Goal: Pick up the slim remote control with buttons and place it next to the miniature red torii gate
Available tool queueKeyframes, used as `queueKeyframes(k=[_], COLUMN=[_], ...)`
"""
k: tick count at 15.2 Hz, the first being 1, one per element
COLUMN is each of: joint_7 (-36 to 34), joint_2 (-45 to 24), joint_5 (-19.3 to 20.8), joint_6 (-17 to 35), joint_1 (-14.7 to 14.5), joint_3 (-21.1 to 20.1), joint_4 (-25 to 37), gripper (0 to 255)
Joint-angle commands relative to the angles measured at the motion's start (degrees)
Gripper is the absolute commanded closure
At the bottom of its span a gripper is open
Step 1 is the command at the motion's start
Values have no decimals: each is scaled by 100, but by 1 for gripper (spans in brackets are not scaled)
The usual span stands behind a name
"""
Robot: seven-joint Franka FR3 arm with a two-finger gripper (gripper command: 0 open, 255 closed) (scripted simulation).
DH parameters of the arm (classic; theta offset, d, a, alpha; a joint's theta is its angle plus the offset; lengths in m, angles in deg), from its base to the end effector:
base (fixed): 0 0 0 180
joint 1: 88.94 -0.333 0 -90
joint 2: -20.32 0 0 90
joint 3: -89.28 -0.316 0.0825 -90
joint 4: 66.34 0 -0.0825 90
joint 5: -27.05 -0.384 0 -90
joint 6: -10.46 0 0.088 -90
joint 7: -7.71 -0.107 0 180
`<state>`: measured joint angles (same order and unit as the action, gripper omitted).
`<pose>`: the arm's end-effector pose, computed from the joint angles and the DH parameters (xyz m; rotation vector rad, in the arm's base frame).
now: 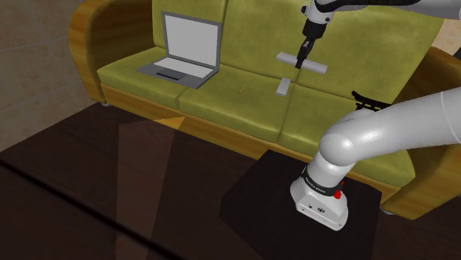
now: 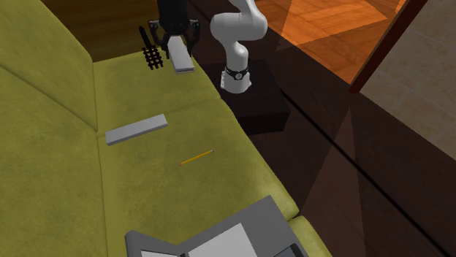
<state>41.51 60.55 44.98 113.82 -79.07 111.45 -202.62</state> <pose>0.2829 -0.2367 0.5516 3.0291 0.2475 0.0776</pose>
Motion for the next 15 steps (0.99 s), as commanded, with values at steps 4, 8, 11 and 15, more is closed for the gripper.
queueKeyframes(k=[4,8,11,15], joint_7=[647,1179,1589,2143], joint_2=[387,557,617,614], joint_5=[369,651,853,1097], joint_6=[-161,-263,-320,-372], joint_1=[331,558,696,820], joint_3=[489,912,1250,1731], joint_4=[-83,-12,108,357], gripper=[255,255,255,255])
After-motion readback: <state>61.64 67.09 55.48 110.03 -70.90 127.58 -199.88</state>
